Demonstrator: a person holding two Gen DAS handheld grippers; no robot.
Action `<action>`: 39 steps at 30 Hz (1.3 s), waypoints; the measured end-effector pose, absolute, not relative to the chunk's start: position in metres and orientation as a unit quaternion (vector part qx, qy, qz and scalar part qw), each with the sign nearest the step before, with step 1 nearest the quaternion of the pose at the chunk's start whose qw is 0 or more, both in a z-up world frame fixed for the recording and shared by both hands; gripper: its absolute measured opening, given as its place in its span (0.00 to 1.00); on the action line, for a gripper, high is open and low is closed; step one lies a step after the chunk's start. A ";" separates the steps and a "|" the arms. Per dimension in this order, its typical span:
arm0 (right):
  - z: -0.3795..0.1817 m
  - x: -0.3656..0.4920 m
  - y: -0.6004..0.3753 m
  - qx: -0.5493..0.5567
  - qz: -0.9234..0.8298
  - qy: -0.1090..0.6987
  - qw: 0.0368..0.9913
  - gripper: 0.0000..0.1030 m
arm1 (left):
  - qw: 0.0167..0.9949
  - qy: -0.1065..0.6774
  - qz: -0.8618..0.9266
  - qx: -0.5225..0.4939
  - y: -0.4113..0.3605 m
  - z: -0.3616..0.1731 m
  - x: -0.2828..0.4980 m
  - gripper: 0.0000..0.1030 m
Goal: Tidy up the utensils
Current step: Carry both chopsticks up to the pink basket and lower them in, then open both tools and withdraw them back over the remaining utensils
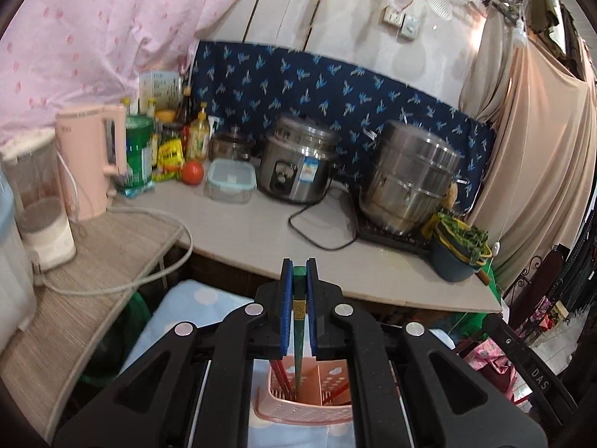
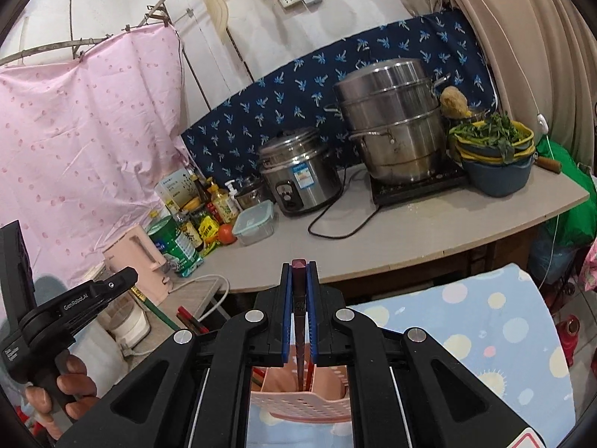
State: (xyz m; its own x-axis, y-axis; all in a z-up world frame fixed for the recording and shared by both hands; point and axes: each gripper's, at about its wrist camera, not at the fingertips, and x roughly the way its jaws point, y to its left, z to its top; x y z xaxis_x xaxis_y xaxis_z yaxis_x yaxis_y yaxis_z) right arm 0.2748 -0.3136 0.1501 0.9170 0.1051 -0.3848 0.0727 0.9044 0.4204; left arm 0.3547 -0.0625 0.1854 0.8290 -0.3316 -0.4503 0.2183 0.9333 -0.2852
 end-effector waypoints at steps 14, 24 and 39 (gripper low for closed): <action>0.128 0.267 -0.309 0.209 0.007 0.231 0.950 0.24 | 0.943 0.285 -0.128 -0.110 -0.065 0.147 0.349 0.32; 0.127 0.224 -0.294 0.192 0.013 0.234 0.953 0.30 | 0.945 0.287 -0.124 -0.091 -0.053 0.149 0.317 0.38; 0.087 0.134 -0.253 0.172 0.033 0.286 0.942 0.30 | 0.937 0.336 -0.099 -0.012 -0.050 0.106 0.228 0.39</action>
